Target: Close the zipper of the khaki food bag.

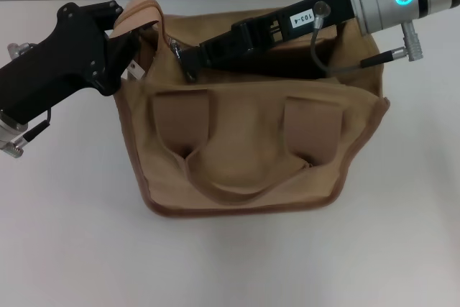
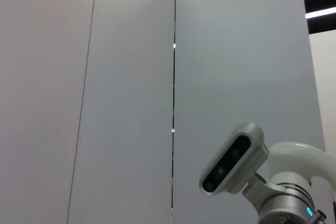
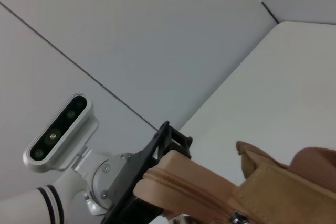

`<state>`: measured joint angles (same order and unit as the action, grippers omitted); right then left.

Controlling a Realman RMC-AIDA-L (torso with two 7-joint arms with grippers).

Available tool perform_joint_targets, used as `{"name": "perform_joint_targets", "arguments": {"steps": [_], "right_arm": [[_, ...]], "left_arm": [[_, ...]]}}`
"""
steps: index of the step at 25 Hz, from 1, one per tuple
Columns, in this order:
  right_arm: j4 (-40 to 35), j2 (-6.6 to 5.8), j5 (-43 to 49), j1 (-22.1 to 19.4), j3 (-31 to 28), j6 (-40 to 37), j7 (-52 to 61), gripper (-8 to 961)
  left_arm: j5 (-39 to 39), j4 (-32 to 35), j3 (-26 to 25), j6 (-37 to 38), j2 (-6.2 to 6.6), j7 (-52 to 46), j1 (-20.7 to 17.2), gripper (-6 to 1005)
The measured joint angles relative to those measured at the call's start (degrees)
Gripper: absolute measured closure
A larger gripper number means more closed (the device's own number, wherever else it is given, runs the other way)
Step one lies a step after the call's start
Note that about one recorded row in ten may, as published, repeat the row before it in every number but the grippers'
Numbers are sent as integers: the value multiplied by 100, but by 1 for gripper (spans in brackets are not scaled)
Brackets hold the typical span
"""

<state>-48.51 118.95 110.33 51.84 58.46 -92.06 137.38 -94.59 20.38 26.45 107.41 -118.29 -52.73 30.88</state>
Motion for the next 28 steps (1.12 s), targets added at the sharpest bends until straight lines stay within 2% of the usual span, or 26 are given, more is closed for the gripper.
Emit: {"name": "perform_joint_targets", "arguments": {"steps": [16,28], "right_arm": [[276,17,-131,31,62,152,23,719],[298,17,-475,-51,88,-19,10,720]], "left_arm": [[0,-15,1,29,-9,0,5,926],[4,-15,0,53,-6,0,6,918]]}}
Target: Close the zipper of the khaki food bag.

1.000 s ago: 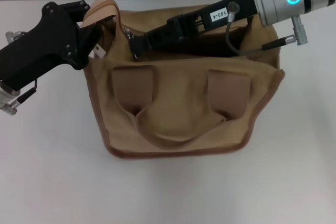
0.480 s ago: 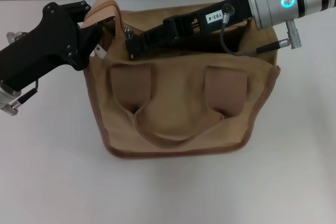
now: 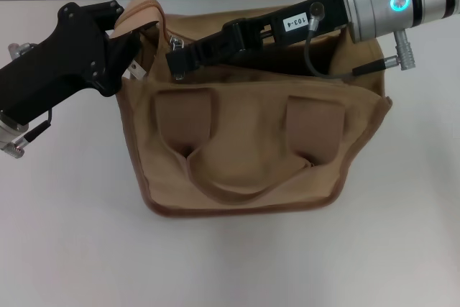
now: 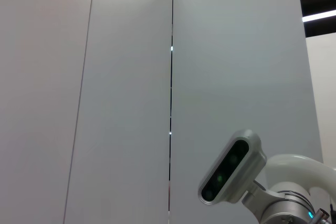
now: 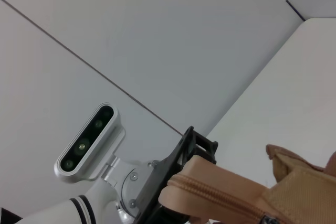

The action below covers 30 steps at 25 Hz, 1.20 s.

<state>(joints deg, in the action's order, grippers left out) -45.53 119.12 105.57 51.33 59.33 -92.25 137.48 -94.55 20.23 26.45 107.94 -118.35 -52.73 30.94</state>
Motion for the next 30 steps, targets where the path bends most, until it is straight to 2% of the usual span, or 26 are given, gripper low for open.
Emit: {"name": "perform_joint_targets", "arguments": {"steps": [14,17,25,30], "right_arm": [[283,36,-29,112,55,287,-67,728],[303,41,-96,109,84,321,-90,884],[222,20,-110,-4,97,366,78,931],[-186,15,157,-197,96,365,438,941]], "left_arm": [[-2,-8,0,64,-3,0,-12,909],[-2,-9,0,70,-3,0,-11,907],[-2,-11,0,83,-4,0,-22,902],[24,-11,1,87,-4,0,-43,899]]}}
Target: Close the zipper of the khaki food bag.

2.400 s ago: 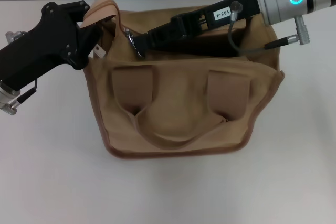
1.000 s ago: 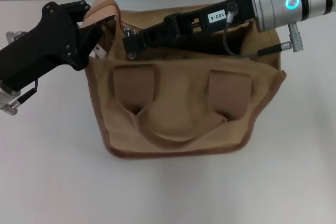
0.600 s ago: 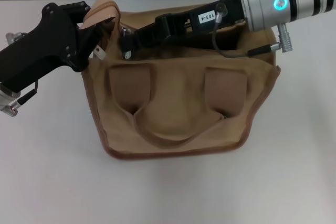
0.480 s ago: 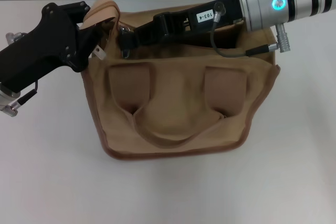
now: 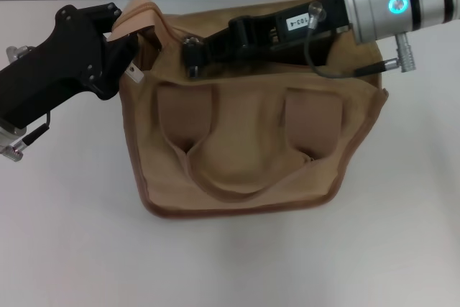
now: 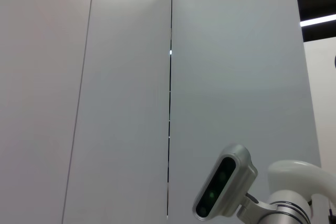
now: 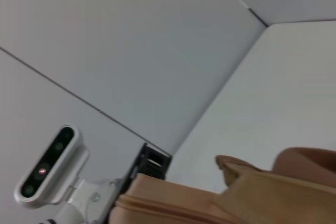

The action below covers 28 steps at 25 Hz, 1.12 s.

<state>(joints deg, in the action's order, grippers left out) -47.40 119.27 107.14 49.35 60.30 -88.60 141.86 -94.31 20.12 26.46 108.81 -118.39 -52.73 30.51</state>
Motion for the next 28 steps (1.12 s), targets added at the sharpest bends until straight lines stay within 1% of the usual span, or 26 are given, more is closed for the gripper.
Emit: {"name": "perform_joint_targets", "arguments": {"steps": [3,4,5,6,8,9,10,13,14,15,17,18,19,20,21,22,23,24,28], "right_arm": [[-461,11,207,-205,11,-19,312,930],[-841,14,369,-386,30,-54,566,926],[-841,14,369,-386,30,-54,566,922],[-1009,15,440,-474,52,-68,686,918],[-1407,13,576,-699,109,-116,948,911],[-1766,6,706,-918,121,-206,1161,907],[-1766,6,706,-918,121,-206,1161,903],[-2339,2,902,-1227,23,-432,1410,892],[-2721,-2,1083,-1409,-136,-578,1547,888],[-2721,-2,1083,-1409,-136,-578,1547,884],[-2995,-2,1229,-1528,-341,-734,1632,876],[-3094,-1,1285,-1568,-487,-829,1651,872],[-3223,1,1372,-1629,-764,-1008,1668,869],[-3223,1,1372,-1629,-764,-1008,1668,865],[-3284,-1,1393,-1662,-988,-1131,1662,861],[-3284,-1,1393,-1662,-988,-1131,1662,857],[-3291,-3,1328,-1671,-1089,-1207,1570,853],[-3254,-10,1046,-1683,-1249,-1349,1302,849],[-3041,-15,589,-1741,-1421,-1487,789,834]], "left_arm": [[19,0,0,0,0,0,-7,897],[23,1,0,0,1,0,-11,896],[23,1,0,0,1,0,-11,896],[26,1,-1,0,3,0,-11,895],[30,1,0,1,4,0,-10,894],[67,1,0,1,5,0,-7,893],[67,1,0,1,5,0,-7,892],[110,1,0,1,7,-5,1,891],[120,17,-1,0,8,-30,11,890],[120,17,-1,0,8,-30,11,889],[126,37,-1,-7,8,-57,21,888],[129,43,-2,-12,9,-66,28,887],[131,45,-2,-24,10,-67,43,887],[131,45,-2,-24,10,-67,43,886],[133,50,-2,-36,10,-69,50,885],[133,50,-2,-36,10,-69,50,885],[137,52,-1,-40,10,-69,52,884],[149,53,-1,-45,10,-70,52,883],[174,23,-1,-58,10,-75,51,881]]}}
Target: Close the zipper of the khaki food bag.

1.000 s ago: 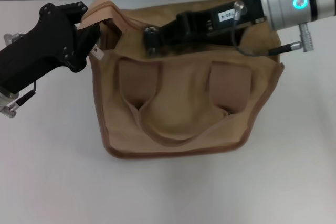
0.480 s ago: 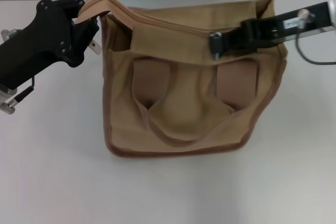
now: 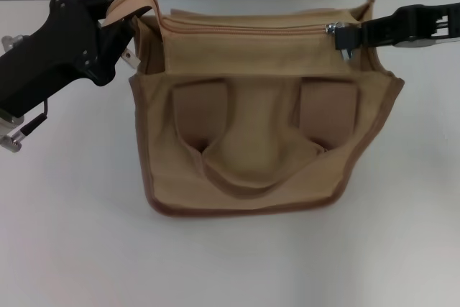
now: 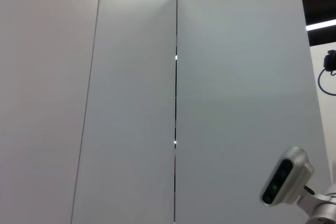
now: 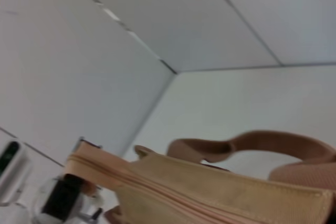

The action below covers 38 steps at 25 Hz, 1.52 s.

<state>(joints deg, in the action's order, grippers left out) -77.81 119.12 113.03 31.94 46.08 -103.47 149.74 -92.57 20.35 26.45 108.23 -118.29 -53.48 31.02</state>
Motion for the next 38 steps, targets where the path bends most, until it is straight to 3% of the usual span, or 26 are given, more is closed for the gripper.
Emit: {"name": "perform_joint_targets", "arguments": {"steps": [2,4,5,11,15,21,26,30,31,38], "right_arm": [[334,-44,-378,-64,-210,-102,-411,826],[1152,-227,-1064,-134,-553,-323,-1118,819],[1152,-227,-1064,-134,-553,-323,-1118,815],[3018,-712,-2065,-221,-1100,-1104,-3038,792],[3172,-720,-2092,-337,-1176,-1632,-3941,634],[3366,-489,-1790,-918,-927,-2097,-6260,365],[3867,-385,-1129,-1148,-749,-2103,-7874,247],[4321,-378,-517,-1148,-727,-1939,-8706,152],[4668,-378,-167,-1133,-729,-1792,-9364,152],[5015,-311,75,-1151,-730,-1470,-9898,151]], "left_arm": [[21,-10,0,-7,0,-8,-7,880],[24,-8,0,-20,1,-51,-21,878],[24,-8,0,-20,1,-51,-21,878],[103,-21,-55,-92,6,-192,-57,874],[109,-23,-82,-106,-5,-289,-88,871],[111,-31,-88,-109,-13,-510,-148,867],[112,-31,-88,-110,0,-651,-200,864],[113,-30,-88,-113,14,-676,-295,862],[113,-23,-88,-145,16,-676,-343,861],[114,8,-97,-303,18,-676,-463,856]]}}
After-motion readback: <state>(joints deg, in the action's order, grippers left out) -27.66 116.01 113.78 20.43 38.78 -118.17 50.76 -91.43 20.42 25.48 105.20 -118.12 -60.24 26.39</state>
